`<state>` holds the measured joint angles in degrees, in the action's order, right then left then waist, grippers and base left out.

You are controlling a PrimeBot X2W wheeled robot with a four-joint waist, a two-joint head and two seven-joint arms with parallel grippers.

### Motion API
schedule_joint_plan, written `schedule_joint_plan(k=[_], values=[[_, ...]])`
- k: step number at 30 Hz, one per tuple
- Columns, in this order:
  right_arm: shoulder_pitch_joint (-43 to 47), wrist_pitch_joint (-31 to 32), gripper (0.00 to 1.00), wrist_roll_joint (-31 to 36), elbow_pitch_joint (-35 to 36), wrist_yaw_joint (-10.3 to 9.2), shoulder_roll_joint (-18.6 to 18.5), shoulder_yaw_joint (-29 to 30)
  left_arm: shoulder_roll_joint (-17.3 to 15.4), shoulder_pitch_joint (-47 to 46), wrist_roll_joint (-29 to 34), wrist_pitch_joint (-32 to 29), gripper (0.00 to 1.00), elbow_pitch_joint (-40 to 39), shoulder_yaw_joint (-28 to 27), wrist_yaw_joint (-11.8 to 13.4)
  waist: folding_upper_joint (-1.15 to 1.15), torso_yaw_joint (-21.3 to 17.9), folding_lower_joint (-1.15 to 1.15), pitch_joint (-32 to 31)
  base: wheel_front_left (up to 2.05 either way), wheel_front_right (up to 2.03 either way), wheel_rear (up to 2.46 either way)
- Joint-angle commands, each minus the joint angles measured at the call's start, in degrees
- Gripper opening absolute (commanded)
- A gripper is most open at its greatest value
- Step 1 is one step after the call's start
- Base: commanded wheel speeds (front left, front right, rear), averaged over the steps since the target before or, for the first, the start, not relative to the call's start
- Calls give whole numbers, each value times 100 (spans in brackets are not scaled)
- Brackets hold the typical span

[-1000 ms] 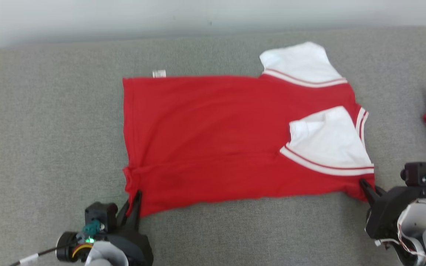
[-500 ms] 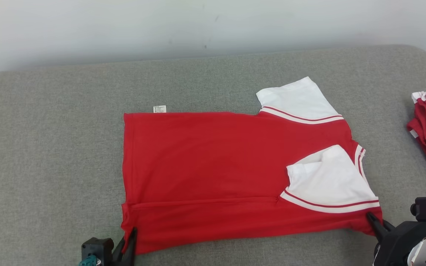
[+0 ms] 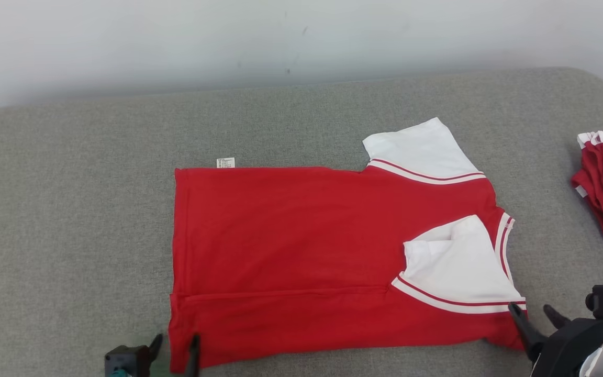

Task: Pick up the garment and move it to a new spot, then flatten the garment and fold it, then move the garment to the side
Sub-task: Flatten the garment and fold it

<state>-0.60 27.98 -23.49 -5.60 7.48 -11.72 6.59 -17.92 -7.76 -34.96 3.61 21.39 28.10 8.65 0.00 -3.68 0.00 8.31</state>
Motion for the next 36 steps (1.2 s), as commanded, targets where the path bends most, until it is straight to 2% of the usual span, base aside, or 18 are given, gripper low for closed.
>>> schedule_joint_plan(k=[1,10,13,17,23,28,36], values=[[-66,-17,100,77,61,2,-61,32,-77,99,-34,-23,100,-40,-61,73,0,-8,0,-16,0,0,0],[-556,424,100,271,630,2,-253,230,-524,-196,-94,-282,100,-605,-416,334,0,-34,0,53,0,0,0],[-893,615,100,312,768,2,-326,241,-695,-437,-45,-443,100,-797,-473,332,0,-46,0,155,0,0,0],[-1540,813,100,267,714,2,-398,140,-897,-1040,29,-732,100,-878,-488,190,0,-95,0,393,0,0,0],[-2591,1140,100,178,191,2,-472,-44,-762,-2092,-73,-1240,100,-612,-355,-102,0,-94,0,833,0,0,0],[-3417,1265,100,122,-339,2,-475,-209,-631,-2903,20,-1478,100,-191,-250,-222,0,-138,0,1227,0,0,0],[-4315,998,100,300,-1020,2,-528,-339,-522,-3675,82,-1562,100,372,-174,-386,0,-181,0,1575,0,0,0]])
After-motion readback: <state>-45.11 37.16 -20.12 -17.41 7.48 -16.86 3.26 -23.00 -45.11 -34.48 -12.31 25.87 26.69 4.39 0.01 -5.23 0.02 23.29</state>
